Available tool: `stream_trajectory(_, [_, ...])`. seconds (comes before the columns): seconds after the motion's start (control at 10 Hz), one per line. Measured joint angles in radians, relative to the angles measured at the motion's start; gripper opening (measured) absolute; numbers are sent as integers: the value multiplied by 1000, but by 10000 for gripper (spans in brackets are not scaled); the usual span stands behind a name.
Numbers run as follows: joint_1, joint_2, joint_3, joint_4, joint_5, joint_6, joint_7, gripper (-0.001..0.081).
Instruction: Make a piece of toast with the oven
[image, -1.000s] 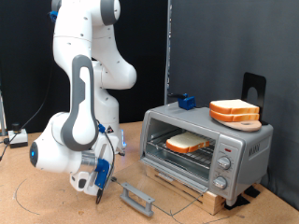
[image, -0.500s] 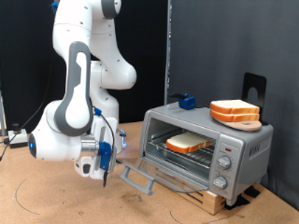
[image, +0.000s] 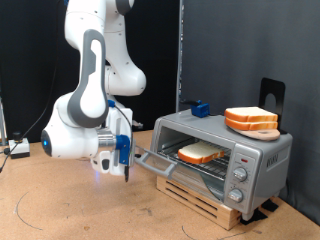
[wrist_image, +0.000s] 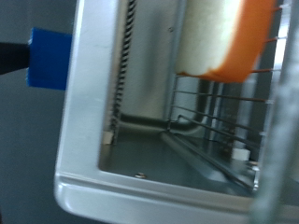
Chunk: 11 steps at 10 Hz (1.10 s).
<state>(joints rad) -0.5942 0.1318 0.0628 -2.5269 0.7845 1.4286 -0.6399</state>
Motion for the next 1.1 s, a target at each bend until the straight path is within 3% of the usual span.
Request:
stream_trajectory(0.7, [44,-227,96,-164,104,-6,45,807])
stream_trajectory(0.9, [44,-270,100,-181,117,-2,70,807])
stream_trajectory(1.1, [28,-268,91,-171,115,51,103,807])
